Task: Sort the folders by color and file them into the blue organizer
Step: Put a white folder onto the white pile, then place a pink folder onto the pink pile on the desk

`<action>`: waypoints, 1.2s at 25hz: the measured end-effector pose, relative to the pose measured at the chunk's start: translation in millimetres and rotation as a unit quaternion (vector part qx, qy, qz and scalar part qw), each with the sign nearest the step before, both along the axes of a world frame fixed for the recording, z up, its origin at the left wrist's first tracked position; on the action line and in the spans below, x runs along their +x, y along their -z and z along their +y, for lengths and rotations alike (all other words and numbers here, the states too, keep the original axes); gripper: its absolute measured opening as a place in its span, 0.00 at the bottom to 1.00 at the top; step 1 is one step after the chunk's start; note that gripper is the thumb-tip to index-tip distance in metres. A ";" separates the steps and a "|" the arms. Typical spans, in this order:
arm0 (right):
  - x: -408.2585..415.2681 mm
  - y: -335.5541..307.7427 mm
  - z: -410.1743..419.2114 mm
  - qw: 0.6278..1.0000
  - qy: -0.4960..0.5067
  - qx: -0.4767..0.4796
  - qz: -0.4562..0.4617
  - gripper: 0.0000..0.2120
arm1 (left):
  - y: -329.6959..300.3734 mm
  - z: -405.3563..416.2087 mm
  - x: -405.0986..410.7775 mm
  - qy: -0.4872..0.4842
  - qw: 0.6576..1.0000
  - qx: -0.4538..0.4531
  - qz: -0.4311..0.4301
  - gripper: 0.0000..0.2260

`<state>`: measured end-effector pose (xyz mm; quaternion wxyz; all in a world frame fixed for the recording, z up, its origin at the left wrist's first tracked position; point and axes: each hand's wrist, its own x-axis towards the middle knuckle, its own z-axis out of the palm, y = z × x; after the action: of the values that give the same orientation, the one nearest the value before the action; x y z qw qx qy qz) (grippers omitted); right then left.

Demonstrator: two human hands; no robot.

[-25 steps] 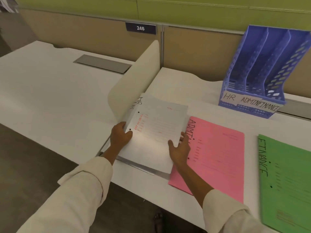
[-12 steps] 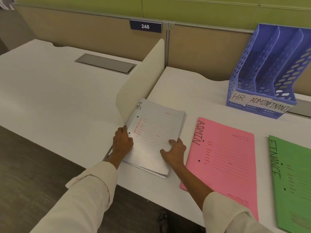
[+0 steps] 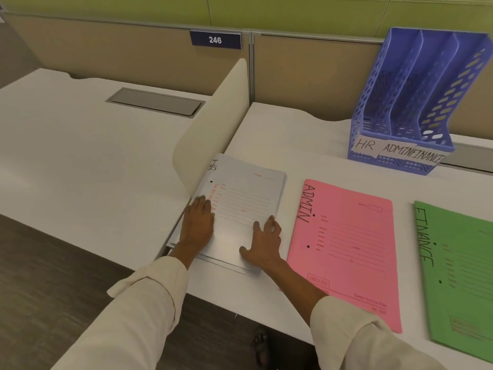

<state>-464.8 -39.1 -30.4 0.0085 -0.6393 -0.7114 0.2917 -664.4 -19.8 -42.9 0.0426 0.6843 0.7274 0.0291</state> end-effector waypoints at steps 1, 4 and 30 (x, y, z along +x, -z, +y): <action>-1.0 0.9 -0.9 1.000 -0.015 -0.009 -0.015 0.40 | 4.1 -2.8 4.9 0.020 1.000 -0.009 0.018 0.19; -2.0 -0.5 -2.0 0.998 -0.046 -0.029 -0.044 0.45 | 12.1 -9.6 12.2 0.036 0.998 -0.039 0.041 0.23; 349.7 -22.0 -28.1 0.959 0.174 0.217 -0.059 0.28 | -30.4 47.3 371.1 0.374 0.927 0.022 -0.029 0.30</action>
<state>-115.0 -67.2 -8.4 0.1558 -0.7522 -0.6344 0.0863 -293.3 27.6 -12.5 0.0567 0.9061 0.4165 0.0473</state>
